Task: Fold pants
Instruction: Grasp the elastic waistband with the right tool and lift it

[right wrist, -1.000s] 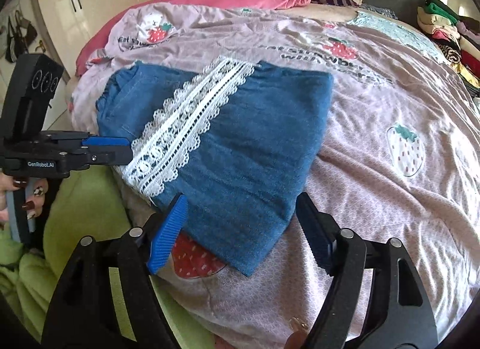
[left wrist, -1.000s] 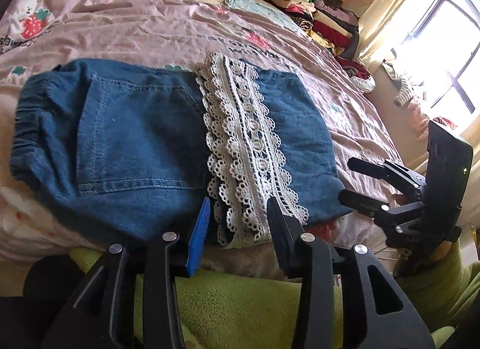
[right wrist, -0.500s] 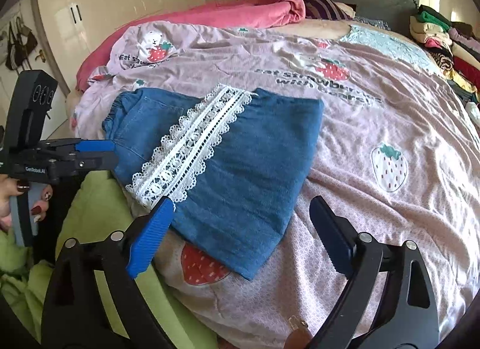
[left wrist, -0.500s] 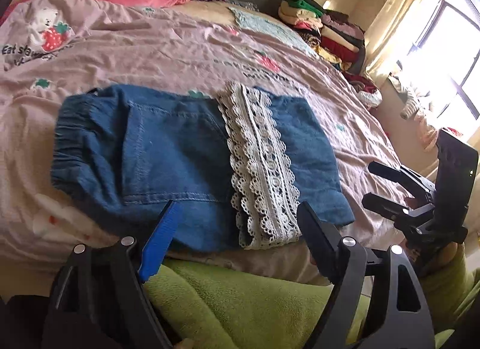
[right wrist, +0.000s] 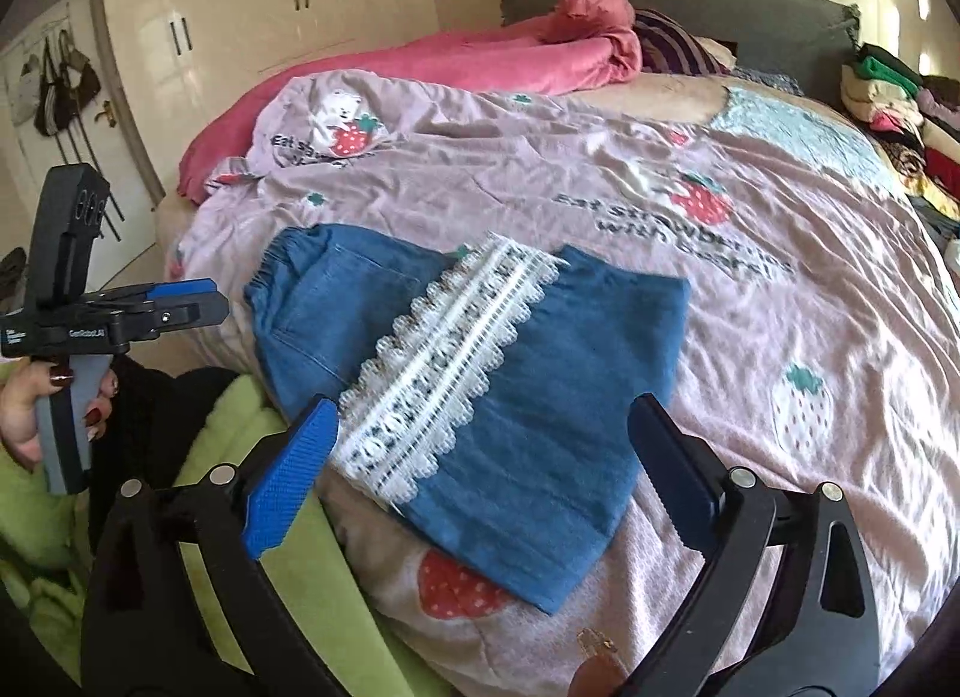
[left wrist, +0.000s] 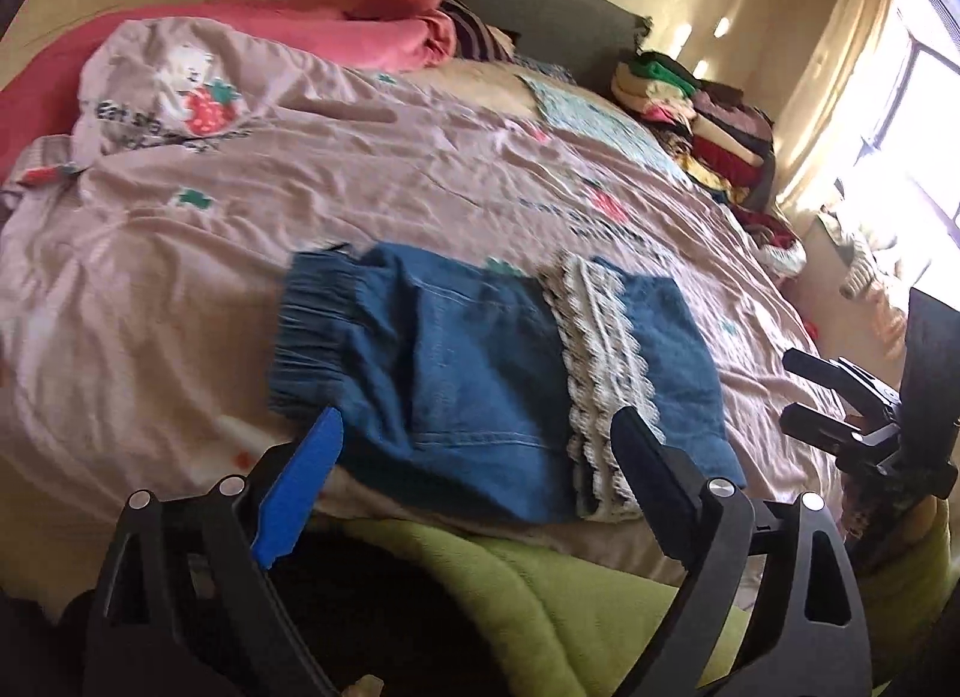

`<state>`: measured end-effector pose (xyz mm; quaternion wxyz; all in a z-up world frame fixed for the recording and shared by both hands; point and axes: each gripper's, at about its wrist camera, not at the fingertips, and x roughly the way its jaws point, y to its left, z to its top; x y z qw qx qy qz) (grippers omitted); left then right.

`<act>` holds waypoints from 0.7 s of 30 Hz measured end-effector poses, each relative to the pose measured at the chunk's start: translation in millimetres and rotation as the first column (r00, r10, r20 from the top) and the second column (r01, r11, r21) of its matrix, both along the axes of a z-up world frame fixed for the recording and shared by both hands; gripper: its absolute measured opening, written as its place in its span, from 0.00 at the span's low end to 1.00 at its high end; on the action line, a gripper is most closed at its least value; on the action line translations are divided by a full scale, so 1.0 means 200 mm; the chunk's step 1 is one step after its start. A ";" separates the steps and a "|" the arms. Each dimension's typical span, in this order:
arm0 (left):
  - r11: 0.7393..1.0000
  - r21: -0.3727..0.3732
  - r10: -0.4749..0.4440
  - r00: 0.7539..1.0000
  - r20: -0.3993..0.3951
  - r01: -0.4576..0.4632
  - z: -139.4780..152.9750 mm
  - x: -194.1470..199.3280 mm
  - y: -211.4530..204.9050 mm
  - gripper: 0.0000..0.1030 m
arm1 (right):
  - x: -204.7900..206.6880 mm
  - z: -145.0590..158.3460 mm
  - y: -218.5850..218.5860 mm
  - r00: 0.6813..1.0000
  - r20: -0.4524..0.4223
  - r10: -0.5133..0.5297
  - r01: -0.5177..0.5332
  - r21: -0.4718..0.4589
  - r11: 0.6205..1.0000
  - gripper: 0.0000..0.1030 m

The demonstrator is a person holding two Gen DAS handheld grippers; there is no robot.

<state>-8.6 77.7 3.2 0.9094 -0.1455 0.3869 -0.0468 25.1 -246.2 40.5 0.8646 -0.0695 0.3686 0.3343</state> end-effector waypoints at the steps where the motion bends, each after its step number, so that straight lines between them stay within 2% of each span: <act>1: 1.000 0.002 0.012 1.000 0.002 -0.012 0.00 -0.01 0.02 0.88 | 0.00 0.01 0.02 1.000 0.003 0.007 -0.007 0.001 1.000 0.89; 9: 0.994 -0.029 0.103 0.994 -0.034 -0.104 -0.07 -0.03 0.23 0.88 | 0.06 0.10 0.24 0.995 0.040 0.092 -0.093 0.007 0.996 0.90; 15: 0.989 -0.090 0.110 0.991 -0.075 -0.116 -0.18 0.01 0.30 0.88 | 0.16 0.09 0.44 0.985 0.026 0.168 -0.168 0.004 0.986 0.90; 19: 0.984 -0.146 0.095 0.992 -0.086 -0.107 -0.24 0.04 0.31 0.83 | 0.24 0.06 0.59 0.976 -0.001 0.217 -0.217 -0.009 0.976 0.90; 21: 0.984 -0.147 0.084 0.993 -0.086 -0.096 -0.26 0.07 0.30 0.77 | 0.29 0.05 0.66 0.972 -0.017 0.236 -0.236 -0.010 0.972 0.90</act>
